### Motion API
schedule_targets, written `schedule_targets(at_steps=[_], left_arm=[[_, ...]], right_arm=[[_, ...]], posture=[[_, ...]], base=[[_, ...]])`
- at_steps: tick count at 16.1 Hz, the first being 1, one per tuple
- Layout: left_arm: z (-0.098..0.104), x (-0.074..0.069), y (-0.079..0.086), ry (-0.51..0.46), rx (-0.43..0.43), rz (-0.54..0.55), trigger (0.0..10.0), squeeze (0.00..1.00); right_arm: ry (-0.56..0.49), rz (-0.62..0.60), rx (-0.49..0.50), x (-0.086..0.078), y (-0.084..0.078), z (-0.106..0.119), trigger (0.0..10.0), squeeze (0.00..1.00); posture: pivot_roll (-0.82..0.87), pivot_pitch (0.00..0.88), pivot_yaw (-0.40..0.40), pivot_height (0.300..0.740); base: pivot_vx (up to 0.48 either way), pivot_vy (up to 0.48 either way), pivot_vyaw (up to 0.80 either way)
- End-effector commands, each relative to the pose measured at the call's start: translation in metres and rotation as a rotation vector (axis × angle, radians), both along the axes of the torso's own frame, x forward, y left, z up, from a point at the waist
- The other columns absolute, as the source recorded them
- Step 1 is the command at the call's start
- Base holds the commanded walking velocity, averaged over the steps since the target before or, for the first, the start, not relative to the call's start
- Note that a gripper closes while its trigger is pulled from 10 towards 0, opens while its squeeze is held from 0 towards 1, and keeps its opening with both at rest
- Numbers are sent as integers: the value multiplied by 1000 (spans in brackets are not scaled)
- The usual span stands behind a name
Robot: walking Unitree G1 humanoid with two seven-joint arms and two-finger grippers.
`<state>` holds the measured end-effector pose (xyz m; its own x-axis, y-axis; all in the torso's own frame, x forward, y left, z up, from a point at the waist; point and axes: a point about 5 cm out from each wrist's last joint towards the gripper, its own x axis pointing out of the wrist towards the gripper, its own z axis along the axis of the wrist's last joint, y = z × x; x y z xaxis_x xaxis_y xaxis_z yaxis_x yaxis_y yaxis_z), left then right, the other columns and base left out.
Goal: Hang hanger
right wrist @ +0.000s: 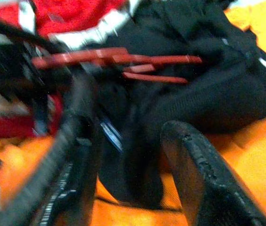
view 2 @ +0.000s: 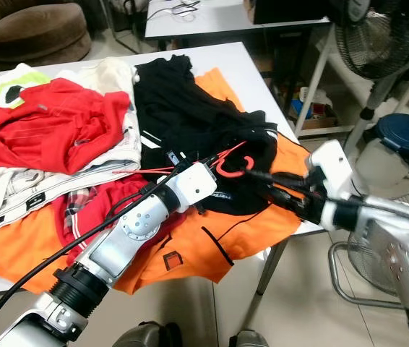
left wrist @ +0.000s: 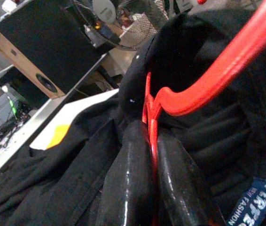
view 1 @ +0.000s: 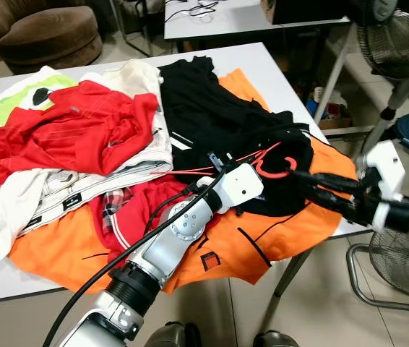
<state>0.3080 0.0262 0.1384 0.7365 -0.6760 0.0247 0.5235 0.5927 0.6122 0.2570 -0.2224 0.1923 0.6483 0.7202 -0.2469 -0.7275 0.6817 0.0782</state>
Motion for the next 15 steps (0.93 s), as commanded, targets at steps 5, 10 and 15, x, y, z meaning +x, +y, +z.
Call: schedule_targets(at_steps=[5,10,15], left_arm=[[-26,13,46,108,71,191,10000,0],[-28,13,47,115,81,185,10000,0],[-31,12,48,131,91,178,10000,0]], right_arm=[[-216,43,-26,-4,-9,46,10000,0],[-226,-56,-101,-5,-49,61,10000,0],[-151,-38,-316,-13,-65,36,10000,0]], posture=[[-148,96,104,740],[-157,99,108,740],[-160,108,108,740]], base=[[0,0,0],[0,0,0],[0,0,0]])
